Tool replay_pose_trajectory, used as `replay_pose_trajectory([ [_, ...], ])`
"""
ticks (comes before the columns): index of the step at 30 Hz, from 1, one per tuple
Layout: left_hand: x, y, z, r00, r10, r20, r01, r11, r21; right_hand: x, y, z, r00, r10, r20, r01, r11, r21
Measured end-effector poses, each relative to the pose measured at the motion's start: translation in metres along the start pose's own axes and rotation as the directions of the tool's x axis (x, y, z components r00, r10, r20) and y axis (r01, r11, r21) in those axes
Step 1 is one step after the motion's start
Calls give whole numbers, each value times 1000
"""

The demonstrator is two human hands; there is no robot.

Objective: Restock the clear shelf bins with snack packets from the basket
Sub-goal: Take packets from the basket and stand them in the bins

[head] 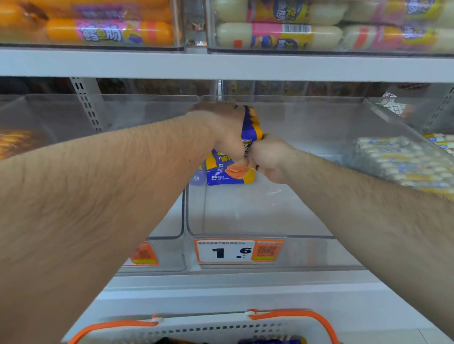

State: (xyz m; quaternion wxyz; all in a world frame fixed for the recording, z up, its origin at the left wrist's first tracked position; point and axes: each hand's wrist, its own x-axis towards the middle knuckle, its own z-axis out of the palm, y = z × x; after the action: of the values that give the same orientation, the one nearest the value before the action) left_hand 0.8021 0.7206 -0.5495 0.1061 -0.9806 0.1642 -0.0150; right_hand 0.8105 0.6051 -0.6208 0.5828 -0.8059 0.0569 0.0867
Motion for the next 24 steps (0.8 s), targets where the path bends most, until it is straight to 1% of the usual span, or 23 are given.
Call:
replay_pose_trajectory([
  [2, -2, 1, -2, 1000, 0, -24, 0, 1000, -15, 0, -2, -1, 1000, -1, 9, 1, 998, 55],
  [4, -3, 3, -5, 998, 26, -55, -27, 999, -22, -3, -6, -2, 1000, 26, 3, -26, 998, 65],
  [7, -1, 3, -4, 998, 30, -47, -31, 999, -21, -8, -9, -5, 999, 46, 9, -46, 995, 92],
  [11, 1, 0, 0, 1000, 5, -24, -6, 1000, -26, -20, -12, -6, 1000, 9, 22, -10, 997, 74],
  [14, -1, 1, 1, 999, 13, -45, -14, 1000, -21, -17, -14, -2, 999, 31, -18, -30, 998, 46],
  [18, 1, -2, 3, 998, 25, -50, -26, 1000, -5, -15, -15, 0, 999, 47, -24, -47, 999, -18],
  [20, 2, -2, 3, 999, 19, -36, -19, 1000, -2, -13, -13, 1, 999, 45, -26, -45, 999, -15],
  [23, 2, -1, 4, 999, 13, -38, -13, 1000, -22, -11, -14, -1, 1000, 30, 7, -30, 999, 21],
  [24, 1, -1, 3, 999, 9, -36, -10, 1000, -29, -17, -16, -2, 1000, 26, 14, -26, 1000, 6],
])
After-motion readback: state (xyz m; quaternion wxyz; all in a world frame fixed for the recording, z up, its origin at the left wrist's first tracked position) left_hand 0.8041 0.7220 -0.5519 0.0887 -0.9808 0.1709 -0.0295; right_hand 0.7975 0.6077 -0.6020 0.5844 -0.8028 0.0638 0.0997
